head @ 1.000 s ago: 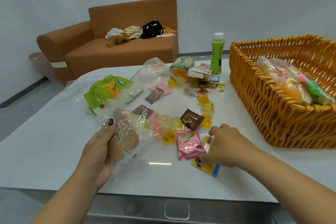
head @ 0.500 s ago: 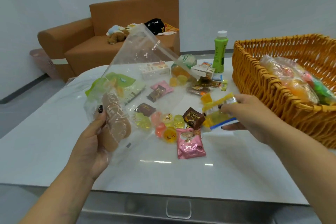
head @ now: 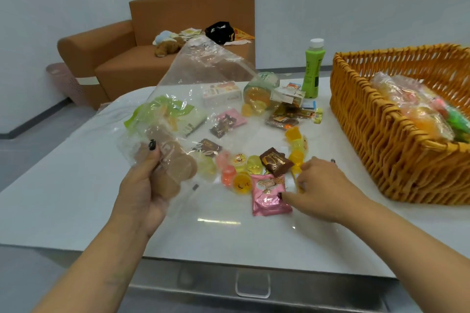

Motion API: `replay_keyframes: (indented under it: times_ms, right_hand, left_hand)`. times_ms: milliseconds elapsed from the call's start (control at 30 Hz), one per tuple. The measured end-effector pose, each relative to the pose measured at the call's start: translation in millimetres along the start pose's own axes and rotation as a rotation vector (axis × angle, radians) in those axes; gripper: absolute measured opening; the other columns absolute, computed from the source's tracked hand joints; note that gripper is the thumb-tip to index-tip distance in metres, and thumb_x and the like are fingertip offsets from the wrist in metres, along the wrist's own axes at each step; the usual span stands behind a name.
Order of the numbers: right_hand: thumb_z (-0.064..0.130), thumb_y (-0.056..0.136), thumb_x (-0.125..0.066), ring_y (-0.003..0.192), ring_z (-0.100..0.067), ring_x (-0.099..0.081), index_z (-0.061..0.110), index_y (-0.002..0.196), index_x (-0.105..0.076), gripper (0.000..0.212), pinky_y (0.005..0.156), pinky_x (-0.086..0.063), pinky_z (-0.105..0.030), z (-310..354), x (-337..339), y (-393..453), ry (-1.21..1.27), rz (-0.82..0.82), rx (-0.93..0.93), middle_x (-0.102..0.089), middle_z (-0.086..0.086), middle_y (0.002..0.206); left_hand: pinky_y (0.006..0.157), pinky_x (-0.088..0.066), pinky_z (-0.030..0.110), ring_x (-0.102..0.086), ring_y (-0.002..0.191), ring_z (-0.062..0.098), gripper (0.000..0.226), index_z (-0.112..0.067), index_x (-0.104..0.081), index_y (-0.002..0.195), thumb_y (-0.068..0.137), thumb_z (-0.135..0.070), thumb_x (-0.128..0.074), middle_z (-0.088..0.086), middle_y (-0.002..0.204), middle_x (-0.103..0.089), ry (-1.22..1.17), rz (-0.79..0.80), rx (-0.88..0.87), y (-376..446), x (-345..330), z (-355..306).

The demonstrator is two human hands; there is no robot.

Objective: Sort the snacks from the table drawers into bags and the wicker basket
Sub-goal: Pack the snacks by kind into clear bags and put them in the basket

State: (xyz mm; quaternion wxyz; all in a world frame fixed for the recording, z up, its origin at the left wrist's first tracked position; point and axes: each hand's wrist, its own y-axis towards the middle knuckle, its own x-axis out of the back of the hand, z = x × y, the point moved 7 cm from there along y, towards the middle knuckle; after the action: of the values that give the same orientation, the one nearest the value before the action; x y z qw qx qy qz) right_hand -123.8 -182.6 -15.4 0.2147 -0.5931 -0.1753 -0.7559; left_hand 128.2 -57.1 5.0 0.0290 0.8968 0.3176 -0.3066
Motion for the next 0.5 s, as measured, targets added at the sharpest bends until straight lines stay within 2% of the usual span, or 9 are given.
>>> replay_keyframes:
  times_ms: [100,133,200,233,300,400,467,500]
  right_hand:
    - [0.049,0.087,-0.055,0.097,-0.024,-0.052,0.014,0.089,-0.066,0.037,0.077,-0.042,-0.033,21.7,13.4,1.4,0.073,-0.221,-0.069,-0.057,-0.005,0.095]
    - [0.048,0.087,-0.055,0.099,-0.026,-0.053,0.012,0.097,-0.063,0.038,0.076,-0.044,-0.033,26.1,9.4,3.2,0.125,-0.209,-0.119,-0.057,-0.006,0.101]
    - [0.053,0.082,-0.059,0.101,-0.03,-0.056,0.012,0.107,-0.054,0.048,0.076,-0.045,-0.034,29.3,-10.4,7.6,0.194,-0.066,-0.237,-0.055,-0.007,0.11]
    - [0.054,0.078,-0.062,0.103,-0.031,-0.056,0.011,0.11,-0.052,0.054,0.078,-0.046,-0.034,30.4,-20.1,9.4,0.212,0.013,-0.272,-0.053,-0.008,0.112]
    - [0.044,0.075,-0.07,0.096,-0.029,-0.058,0.012,0.101,-0.053,0.045,0.074,-0.046,-0.031,32.1,-28.4,14.2,0.279,0.087,-0.299,-0.054,-0.009,0.106]
    - [0.026,0.08,-0.069,0.081,-0.021,-0.055,0.017,0.079,-0.056,0.015,0.062,-0.041,-0.023,38.7,-21.9,20.0,0.317,0.146,-0.262,-0.059,-0.003,0.085]
    - [0.018,0.082,-0.063,0.077,-0.022,-0.056,0.015,0.07,-0.057,0.014,0.053,-0.041,-0.025,37.8,-12.3,22.9,0.318,0.113,-0.23,-0.059,-0.001,0.074]
    - [0.016,0.082,-0.062,0.077,-0.024,-0.06,0.014,0.072,-0.06,0.011,0.054,-0.044,-0.025,33.4,-4.6,24.2,0.351,0.065,-0.234,-0.06,-0.002,0.073]
  left_hand:
    - [0.078,-0.052,0.029,-0.068,0.078,0.012,0.017,-0.022,-0.067,0.098,0.082,-0.028,-0.066,-0.007,0.082,-0.073,-0.001,-0.063,-0.028,4.3,-3.2,1.6]
    - [0.077,-0.05,0.028,-0.068,0.078,0.013,0.019,-0.021,-0.067,0.099,0.081,-0.027,-0.066,-0.005,0.082,-0.073,-0.037,-0.06,-0.027,3.1,-8.0,2.1]
    - [0.079,-0.048,0.028,-0.069,0.078,0.013,0.025,-0.019,-0.067,0.103,0.079,-0.027,-0.064,-0.004,0.083,-0.074,-0.159,0.002,-0.021,-2.1,-22.0,0.1]
    - [0.078,-0.052,0.027,-0.07,0.078,0.013,0.024,-0.018,-0.067,0.104,0.082,-0.026,-0.063,-0.003,0.085,-0.074,-0.226,0.041,-0.023,-5.0,-28.4,-3.3]
    - [0.073,-0.059,0.027,-0.073,0.082,0.012,0.02,-0.016,-0.068,0.105,0.089,-0.024,-0.059,-0.001,0.09,-0.075,-0.347,0.105,-0.039,-10.7,-36.8,-14.4]
    - [0.08,-0.059,0.03,-0.071,0.099,0.016,0.028,-0.014,-0.068,0.112,0.086,-0.022,-0.061,0.003,0.105,-0.074,-0.39,0.146,-0.055,-10.9,-38.1,-30.6]
    - [0.085,-0.058,0.033,-0.067,0.11,0.02,0.034,-0.012,-0.065,0.12,0.088,-0.021,-0.06,0.006,0.112,-0.072,-0.371,0.167,-0.034,-6.6,-35.8,-34.9]
    - [0.086,-0.057,0.035,-0.066,0.112,0.021,0.035,-0.011,-0.063,0.123,0.089,-0.021,-0.059,0.008,0.116,-0.071,-0.347,0.173,-0.019,-3.7,-33.9,-33.8]
